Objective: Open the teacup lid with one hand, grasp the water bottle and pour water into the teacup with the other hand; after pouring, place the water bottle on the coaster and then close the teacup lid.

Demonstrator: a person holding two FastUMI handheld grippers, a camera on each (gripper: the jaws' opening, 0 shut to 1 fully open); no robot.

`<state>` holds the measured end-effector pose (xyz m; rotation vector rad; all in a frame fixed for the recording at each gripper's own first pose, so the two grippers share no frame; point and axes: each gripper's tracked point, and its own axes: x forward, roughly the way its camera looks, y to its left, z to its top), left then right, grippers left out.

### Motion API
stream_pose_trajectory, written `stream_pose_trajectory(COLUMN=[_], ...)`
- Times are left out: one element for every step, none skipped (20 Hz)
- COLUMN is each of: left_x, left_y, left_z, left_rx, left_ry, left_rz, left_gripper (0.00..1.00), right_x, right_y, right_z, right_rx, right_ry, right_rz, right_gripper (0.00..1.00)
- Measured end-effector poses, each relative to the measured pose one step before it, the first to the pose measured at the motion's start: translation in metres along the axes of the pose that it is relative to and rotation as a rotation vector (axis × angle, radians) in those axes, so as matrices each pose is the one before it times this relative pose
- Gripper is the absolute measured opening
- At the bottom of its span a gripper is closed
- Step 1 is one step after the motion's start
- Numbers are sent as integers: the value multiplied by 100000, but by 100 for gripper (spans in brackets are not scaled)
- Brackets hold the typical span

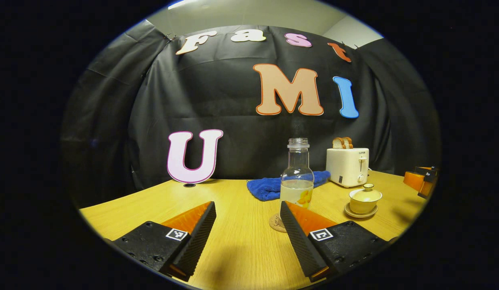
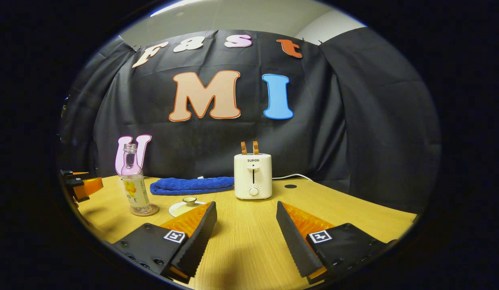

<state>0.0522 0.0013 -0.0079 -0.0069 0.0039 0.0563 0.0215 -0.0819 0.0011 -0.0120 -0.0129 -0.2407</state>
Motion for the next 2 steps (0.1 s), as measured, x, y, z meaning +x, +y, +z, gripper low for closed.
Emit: stream_pose_trajectory(left_x=[18, 7], left_y=[15, 27], left_z=[-84, 16], left_rx=[-37, 18], left_ry=[-28, 44], left_rz=[-51, -20], left_gripper=[94, 94], right_x=[-23, 43], right_y=[-7, 3], right_z=[13, -1], right_rx=[20, -31], right_ry=[16, -35], right_rz=[1, 31], right_gripper=[95, 95])
